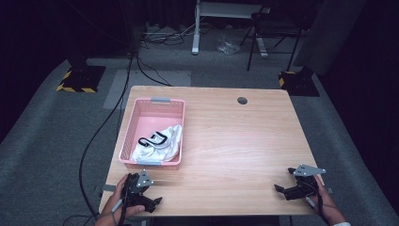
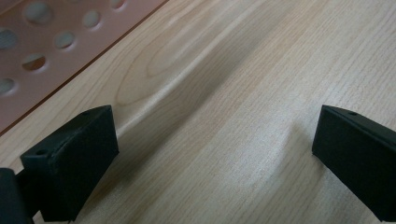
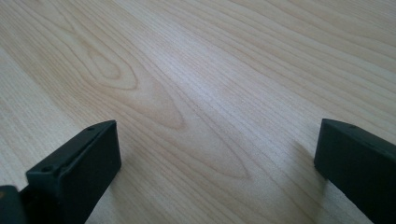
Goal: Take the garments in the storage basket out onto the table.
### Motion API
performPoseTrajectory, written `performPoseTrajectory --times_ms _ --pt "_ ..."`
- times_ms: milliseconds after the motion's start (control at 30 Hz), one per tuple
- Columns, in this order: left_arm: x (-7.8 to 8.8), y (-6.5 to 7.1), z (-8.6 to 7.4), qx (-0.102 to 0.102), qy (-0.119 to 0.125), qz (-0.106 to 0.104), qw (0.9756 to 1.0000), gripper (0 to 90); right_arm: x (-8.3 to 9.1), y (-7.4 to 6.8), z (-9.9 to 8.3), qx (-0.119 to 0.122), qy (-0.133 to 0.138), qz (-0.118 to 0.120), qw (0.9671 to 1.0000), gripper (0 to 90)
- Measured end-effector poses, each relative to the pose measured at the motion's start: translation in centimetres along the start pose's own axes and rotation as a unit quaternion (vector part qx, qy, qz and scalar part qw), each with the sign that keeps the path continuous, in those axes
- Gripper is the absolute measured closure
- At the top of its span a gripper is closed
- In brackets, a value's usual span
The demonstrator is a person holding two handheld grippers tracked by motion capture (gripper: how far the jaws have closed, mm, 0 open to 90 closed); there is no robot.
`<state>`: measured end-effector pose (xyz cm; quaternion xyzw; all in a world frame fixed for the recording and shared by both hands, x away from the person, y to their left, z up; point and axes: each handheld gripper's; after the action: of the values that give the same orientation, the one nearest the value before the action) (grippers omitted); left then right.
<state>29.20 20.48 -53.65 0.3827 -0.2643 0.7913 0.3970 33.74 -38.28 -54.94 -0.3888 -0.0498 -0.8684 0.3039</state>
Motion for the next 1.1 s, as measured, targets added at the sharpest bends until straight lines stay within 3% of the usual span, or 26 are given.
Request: performPoseTrajectory --times_ms 267,533,700,867,1100 --pt "0.0 0.2 0.0 0.011 -0.003 0.008 0.9999 0.0 0.0 0.0 0.0 0.0 0.0 0.0 1.0 0.6" --pt "0.1 0.3 0.6 0.009 -0.025 0.009 0.9996 0.4 0.0 0.0 0.0 -0.001 0.0 -0.001 1.0 0.6" --pt "0.3 0.5 0.9 0.021 -0.038 0.019 0.9989 2.6 0.0 0.0 0.0 -0.001 0.0 -0.001 1.0 0.6" --pt "1.0 0.6 1.4 0.021 -0.027 0.018 0.9992 3.5 0.0 0.0 0.0 -0.001 0.0 -0.001 1.0 0.6" --pt "1.7 0.8 2.1 0.008 -0.023 0.033 0.9992 3.6 0.0 0.0 0.0 -0.002 0.0 -0.001 1.0 0.6"
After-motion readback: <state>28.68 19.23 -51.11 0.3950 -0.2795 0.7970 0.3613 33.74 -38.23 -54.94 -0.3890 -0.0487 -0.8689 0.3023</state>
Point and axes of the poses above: each handheld gripper's, and its own axes: x roughly backward along the jaws, z roughly out of its top, y roughly to its right, and after that the axes turned 12 degrees about -x, right-handed
